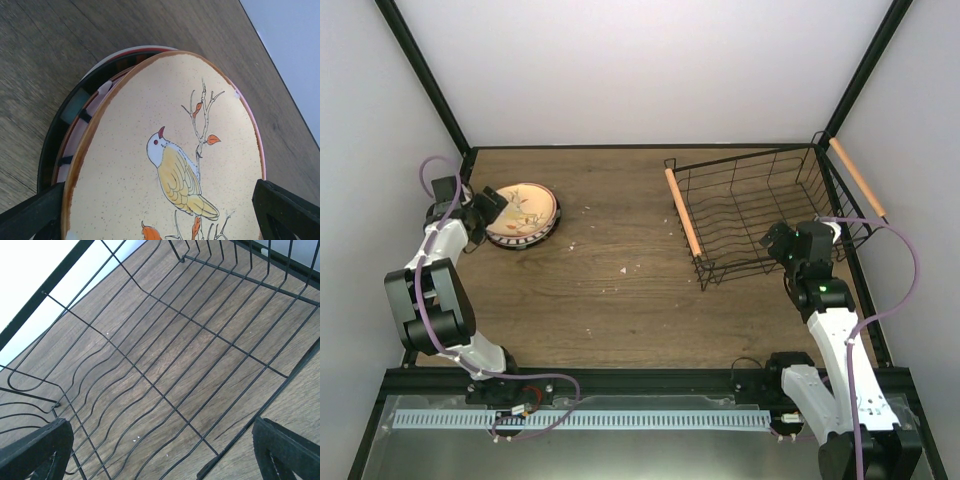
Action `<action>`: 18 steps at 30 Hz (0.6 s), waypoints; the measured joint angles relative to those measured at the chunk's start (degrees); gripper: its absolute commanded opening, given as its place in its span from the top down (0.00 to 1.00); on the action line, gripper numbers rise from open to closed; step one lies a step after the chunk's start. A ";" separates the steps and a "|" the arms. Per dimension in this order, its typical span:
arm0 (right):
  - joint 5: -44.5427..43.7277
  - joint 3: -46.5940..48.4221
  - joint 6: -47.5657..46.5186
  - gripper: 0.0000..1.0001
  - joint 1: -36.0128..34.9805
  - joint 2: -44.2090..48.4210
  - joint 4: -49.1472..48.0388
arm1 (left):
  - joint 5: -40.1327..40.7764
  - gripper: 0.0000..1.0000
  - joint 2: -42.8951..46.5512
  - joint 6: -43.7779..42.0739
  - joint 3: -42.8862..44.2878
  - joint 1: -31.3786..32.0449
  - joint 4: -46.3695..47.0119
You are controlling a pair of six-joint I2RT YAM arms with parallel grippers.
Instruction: Unload the plates from the dish rack
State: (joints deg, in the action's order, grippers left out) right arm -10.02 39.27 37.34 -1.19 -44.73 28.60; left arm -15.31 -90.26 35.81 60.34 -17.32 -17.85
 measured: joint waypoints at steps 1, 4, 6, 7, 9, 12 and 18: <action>0.00 0.00 0.00 0.00 0.00 0.02 0.00 | 0.20 0.00 0.00 -0.02 -0.15 0.00 0.00; 0.00 0.00 0.00 0.00 0.00 0.07 0.00 | 0.50 0.00 0.11 -0.07 -0.72 0.00 0.37; 0.00 0.00 0.00 0.00 0.00 0.07 0.00 | 0.85 0.00 0.33 -0.07 -1.49 0.00 0.72; 0.00 0.00 0.00 0.00 0.00 0.07 0.00 | 1.11 0.00 0.46 -0.07 -2.01 -0.04 0.74; 0.00 0.00 0.00 0.00 0.00 0.07 0.00 | 1.86 0.00 0.74 0.02 -2.95 -0.11 0.42; -0.02 -0.02 0.00 0.00 0.00 0.07 0.00 | 4.07 0.00 1.42 0.39 -4.02 -0.26 -0.52; 0.00 -0.02 0.00 0.00 0.00 0.07 0.02 | 6.43 0.00 3.28 1.25 -5.03 -0.55 -1.73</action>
State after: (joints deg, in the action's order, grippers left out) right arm -10.02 39.24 37.34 -1.19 -44.66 28.62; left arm -8.88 -86.98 37.06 55.31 -17.87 -19.57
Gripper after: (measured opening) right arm 0.997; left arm 0.998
